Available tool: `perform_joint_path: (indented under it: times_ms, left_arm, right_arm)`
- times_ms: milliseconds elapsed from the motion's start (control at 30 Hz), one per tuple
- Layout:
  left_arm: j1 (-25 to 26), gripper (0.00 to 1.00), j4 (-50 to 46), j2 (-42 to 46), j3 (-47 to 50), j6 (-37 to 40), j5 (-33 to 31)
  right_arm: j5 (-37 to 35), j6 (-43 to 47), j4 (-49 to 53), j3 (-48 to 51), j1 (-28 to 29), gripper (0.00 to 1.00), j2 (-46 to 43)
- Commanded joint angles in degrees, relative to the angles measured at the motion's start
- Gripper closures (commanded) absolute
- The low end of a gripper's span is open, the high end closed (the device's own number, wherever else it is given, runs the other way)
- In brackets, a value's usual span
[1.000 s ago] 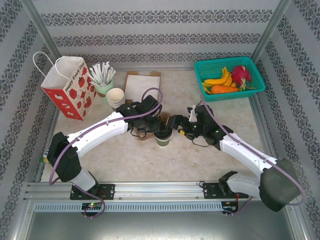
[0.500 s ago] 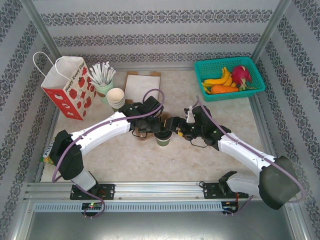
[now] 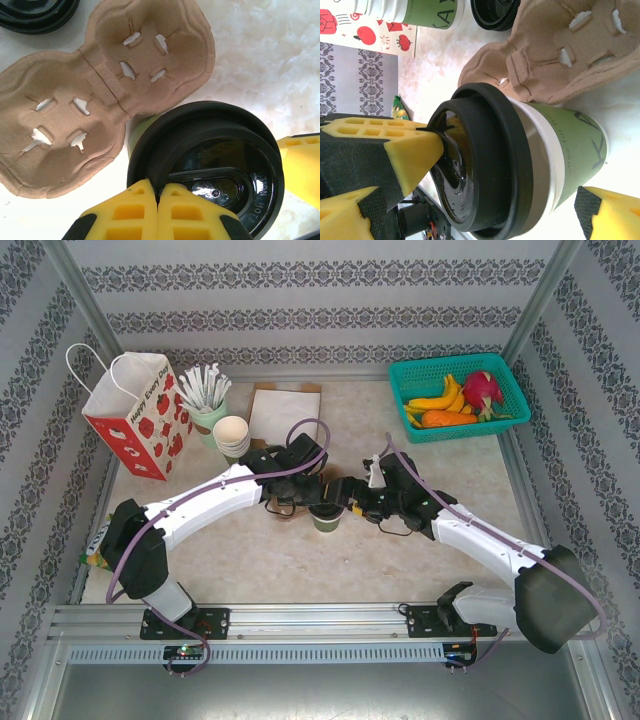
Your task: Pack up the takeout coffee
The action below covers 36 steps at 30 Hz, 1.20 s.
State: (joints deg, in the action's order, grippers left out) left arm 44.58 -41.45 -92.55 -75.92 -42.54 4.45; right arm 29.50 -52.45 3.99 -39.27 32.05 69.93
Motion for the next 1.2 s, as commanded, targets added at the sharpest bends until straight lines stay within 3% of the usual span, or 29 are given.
perform_joint_path:
  times_ms: [0,500,767,1000,1167]
  left_arm:
    - [0.6,1.0,-0.16,-0.61,0.13,-0.87,-1.45]
    - [0.6,1.0,-0.41,-5.99,-0.96,0.46,1.42]
    - [0.6,1.0,-1.42,-6.69,-1.6,0.66,1.53]
    - [0.69,1.0,-1.49,-6.81,-1.69,0.47,1.46]
    - [0.77,1.0,-1.94,-7.28,-2.34,0.92,1.53]
  right_arm:
    - [0.52,1.03,-1.13,-1.52,0.73,0.02,0.47]
    - [1.18,0.55,-2.52,-0.81,0.36,0.02,-1.05]
    - [2.85,1.7,1.47,1.43,-6.49,0.03,-4.94]
    - [7.91,2.89,1.82,2.62,-10.06,0.19,-4.48]
    - [9.11,3.82,1.9,2.33,-10.44,0.42,-2.79]
